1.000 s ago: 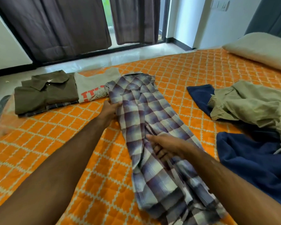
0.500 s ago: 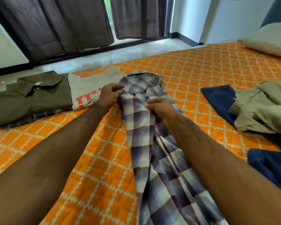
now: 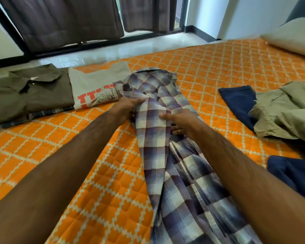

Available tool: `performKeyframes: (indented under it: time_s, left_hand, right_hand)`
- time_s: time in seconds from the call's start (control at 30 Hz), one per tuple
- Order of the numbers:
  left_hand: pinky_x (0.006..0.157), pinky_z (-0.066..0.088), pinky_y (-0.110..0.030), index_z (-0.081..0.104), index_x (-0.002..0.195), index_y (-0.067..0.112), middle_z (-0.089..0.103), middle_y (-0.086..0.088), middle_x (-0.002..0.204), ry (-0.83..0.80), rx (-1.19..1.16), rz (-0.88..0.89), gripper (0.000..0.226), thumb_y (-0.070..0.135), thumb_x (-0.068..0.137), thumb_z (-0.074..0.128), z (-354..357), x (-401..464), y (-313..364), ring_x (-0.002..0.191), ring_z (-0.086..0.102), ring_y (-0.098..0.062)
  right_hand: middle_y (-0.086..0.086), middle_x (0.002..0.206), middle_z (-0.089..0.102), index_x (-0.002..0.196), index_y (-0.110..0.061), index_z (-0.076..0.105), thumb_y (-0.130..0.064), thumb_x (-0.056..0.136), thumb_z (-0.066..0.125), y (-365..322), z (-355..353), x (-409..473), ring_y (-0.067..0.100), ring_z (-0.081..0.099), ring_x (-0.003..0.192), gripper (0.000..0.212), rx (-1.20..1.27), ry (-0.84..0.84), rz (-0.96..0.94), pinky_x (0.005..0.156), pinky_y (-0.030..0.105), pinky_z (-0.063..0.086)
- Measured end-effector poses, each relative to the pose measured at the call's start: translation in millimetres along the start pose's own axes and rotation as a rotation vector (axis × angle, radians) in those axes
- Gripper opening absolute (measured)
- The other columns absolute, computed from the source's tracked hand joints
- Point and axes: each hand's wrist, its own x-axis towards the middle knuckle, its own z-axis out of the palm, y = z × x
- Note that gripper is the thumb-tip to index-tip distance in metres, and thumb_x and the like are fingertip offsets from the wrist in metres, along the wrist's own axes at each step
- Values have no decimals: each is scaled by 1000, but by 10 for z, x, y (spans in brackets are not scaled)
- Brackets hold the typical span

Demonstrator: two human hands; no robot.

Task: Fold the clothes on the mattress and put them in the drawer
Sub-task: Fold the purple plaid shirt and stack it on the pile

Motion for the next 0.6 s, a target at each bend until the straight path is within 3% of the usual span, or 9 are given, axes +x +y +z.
performKeyframes:
  time_s: [0.07, 0.13, 0.27, 0.37, 0.5, 0.6]
  left_hand:
    - [83, 59, -41, 70, 118, 10, 76, -6, 107, -65, 9, -28, 36, 32, 90, 73, 22, -102, 28, 97, 71, -28]
    - [89, 59, -43, 70, 119, 10, 76, -7, 111, -97, -28, -5, 34, 32, 91, 72, 47, -214, 89, 102, 71, -28]
    - [103, 51, -49, 67, 127, 5, 69, -14, 125, -186, -178, 64, 46, 33, 90, 73, 35, -364, 128, 116, 66, -31]
    - [109, 44, -48, 62, 132, 1, 64, -17, 130, -237, -274, 47, 59, 35, 85, 76, 29, -471, 49, 118, 62, -32]
    - [83, 60, -34, 66, 128, 8, 71, -11, 118, -357, -425, 26, 47, 34, 89, 70, 80, -626, -78, 97, 72, -21]
    - [91, 59, -40, 66, 128, 9, 69, -13, 123, -427, -418, 45, 36, 23, 94, 60, 101, -705, -140, 107, 70, -25]
  right_hand:
    - [12, 91, 69, 98, -3, 63, -25, 85, 83, -17, 0, -66, 20, 63, 71, 32, -29, -5, -5, 48, 24, 48]
    - [12, 80, 66, 86, -7, 60, -19, 83, 84, -39, -5, -98, 17, 60, 60, 27, 9, 39, -63, 48, 24, 49]
    - [7, 76, 65, 70, -15, 50, -13, 84, 83, -54, 47, -160, 16, 66, 65, 36, 190, 102, -141, 51, 23, 52]
    - [10, 78, 64, 75, -15, 51, -15, 86, 81, -34, 93, -185, 19, 64, 64, 33, 313, 109, -128, 52, 26, 53]
    - [17, 94, 72, 99, -4, 63, -19, 98, 68, -40, 136, -185, 34, 70, 82, 16, 446, 83, -71, 81, 48, 61]
    - [18, 102, 73, 123, 4, 60, -15, 104, 57, -73, 158, -178, 34, 72, 84, 27, 607, 41, 13, 75, 48, 61]
